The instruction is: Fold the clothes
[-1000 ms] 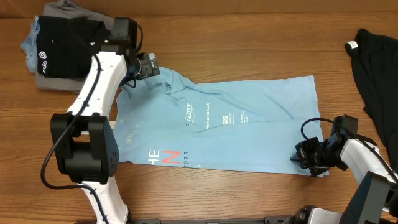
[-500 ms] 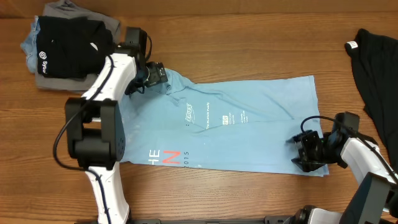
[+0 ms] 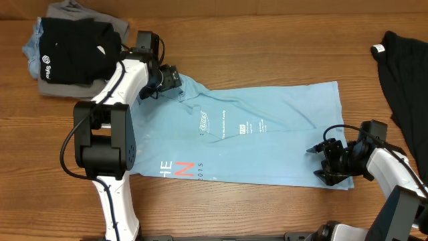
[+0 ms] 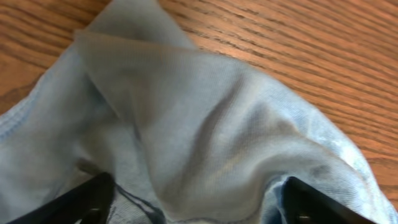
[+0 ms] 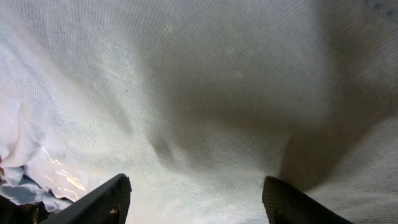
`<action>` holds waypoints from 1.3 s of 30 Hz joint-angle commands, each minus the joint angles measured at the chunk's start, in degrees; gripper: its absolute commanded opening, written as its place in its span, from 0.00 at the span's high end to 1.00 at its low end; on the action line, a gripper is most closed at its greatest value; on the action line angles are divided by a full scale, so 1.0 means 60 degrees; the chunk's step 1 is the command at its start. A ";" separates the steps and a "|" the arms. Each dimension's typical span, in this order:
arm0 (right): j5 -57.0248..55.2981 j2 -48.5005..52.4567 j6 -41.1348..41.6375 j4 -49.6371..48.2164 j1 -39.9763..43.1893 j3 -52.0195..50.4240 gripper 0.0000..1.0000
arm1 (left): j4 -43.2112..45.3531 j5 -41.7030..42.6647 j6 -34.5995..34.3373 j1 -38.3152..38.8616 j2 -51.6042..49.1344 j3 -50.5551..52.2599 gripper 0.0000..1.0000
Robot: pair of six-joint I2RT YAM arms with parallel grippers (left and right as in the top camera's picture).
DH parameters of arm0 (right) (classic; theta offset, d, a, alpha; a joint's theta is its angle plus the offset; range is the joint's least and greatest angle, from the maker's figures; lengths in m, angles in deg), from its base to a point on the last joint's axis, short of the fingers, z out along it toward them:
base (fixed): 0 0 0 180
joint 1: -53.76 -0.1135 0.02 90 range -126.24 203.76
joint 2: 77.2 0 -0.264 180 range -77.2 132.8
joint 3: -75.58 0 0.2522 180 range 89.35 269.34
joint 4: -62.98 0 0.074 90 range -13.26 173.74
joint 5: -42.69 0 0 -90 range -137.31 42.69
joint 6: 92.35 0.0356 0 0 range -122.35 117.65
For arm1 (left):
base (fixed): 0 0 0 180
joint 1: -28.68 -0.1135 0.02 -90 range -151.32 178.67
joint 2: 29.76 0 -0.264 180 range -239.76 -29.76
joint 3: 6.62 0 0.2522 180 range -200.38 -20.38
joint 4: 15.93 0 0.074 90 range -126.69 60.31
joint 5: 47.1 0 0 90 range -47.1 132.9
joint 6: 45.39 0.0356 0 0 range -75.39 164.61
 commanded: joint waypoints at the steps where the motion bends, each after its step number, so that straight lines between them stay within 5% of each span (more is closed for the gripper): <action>1: -0.1213 0.0339 -0.0226 0.0040 0.0036 -0.0437 0.27 | 0.0113 0.0240 0.0127 -0.0062 -0.0036 0.0040 0.20; 6: -0.1209 0.0339 -0.0226 0.0044 0.0036 -0.0437 0.27 | 0.0120 0.0240 0.0135 -0.0066 -0.0036 0.0040 0.34; 19: -0.1188 -0.0117 -0.0973 0.1494 0.0033 0.1632 0.23 | 0.0157 0.0131 0.0346 -0.0066 -0.0036 0.0040 0.92; 27: -0.0299 -0.0142 -0.1432 0.0605 0.0033 0.4000 0.01 | 0.0011 0.0138 0.0346 -0.0066 -0.0036 0.0040 0.96; 39: -0.0809 0.1096 -0.1191 -0.3118 -0.0047 0.4583 0.00 | -0.0397 0.0138 0.0346 -0.0058 -0.0036 0.0040 0.96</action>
